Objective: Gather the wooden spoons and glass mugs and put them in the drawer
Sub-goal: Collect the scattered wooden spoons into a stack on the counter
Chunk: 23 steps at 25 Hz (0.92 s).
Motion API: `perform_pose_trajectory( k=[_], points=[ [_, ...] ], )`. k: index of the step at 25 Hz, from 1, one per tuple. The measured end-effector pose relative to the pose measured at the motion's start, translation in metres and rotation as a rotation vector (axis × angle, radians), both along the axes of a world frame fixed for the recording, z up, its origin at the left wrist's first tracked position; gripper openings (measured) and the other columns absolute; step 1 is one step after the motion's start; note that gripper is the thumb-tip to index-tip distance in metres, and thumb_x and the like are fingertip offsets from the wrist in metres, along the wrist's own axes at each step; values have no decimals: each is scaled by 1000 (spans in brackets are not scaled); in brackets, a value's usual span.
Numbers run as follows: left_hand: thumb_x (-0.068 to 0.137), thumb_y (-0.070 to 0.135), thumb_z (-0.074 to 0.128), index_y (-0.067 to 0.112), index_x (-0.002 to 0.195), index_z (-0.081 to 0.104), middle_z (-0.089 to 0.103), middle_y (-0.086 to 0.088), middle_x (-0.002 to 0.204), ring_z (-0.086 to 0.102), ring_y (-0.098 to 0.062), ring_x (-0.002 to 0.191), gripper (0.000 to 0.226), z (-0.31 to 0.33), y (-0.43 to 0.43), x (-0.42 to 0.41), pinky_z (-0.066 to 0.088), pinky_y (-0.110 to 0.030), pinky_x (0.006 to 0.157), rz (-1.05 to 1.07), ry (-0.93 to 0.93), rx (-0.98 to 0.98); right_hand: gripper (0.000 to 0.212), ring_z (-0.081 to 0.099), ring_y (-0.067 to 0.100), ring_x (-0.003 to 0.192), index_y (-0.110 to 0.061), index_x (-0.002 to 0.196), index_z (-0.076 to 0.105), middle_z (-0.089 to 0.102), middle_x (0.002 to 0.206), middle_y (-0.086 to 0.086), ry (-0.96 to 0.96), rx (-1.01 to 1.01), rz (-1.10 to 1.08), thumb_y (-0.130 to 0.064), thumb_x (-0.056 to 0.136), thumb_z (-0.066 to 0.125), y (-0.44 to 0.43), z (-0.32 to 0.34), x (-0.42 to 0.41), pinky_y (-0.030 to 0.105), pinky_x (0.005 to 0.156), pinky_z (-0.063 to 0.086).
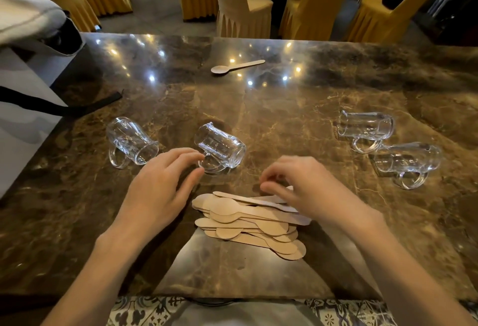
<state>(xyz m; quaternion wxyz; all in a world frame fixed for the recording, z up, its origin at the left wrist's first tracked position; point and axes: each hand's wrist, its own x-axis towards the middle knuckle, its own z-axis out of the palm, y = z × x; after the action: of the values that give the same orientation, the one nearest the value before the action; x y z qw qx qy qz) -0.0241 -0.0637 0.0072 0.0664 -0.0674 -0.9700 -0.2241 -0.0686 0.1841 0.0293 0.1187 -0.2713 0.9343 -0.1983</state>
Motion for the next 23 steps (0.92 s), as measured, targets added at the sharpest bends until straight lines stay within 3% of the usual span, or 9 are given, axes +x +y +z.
perform_pose_trajectory(
  k=[6,15,19,23],
  points=[
    [95,34,38,10,134,48,43,-6,144,37,-21,134,47,-35,-3,19,31,-40,111,114,-55,-49,16,60,12,88,-22,99,67,66,95,-4,133,-93,-138,-30,86,63,-24,24,-81,36,82,54],
    [95,37,31,18,134,48,44,0,144,34,-14,136,46,-45,-4,12,21,-35,114,150,-35,-94,18,62,19,93,-22,102,66,67,103,4,234,-38,-232,-27,85,66,-73,-1,-191,38,80,55],
    [93,40,26,18,131,51,48,0,141,35,-12,133,50,-46,-4,10,24,-38,113,151,-37,-90,27,58,12,89,-18,114,61,64,108,3,241,-6,-228,-21,87,63,-80,-9,-226,25,72,49],
    [93,39,29,20,131,51,48,2,140,36,-12,133,47,-45,-4,7,22,-36,114,145,-59,-78,40,52,25,117,-16,132,49,54,130,10,165,181,-151,-18,92,54,-86,-15,-257,38,92,47]
  ],
)
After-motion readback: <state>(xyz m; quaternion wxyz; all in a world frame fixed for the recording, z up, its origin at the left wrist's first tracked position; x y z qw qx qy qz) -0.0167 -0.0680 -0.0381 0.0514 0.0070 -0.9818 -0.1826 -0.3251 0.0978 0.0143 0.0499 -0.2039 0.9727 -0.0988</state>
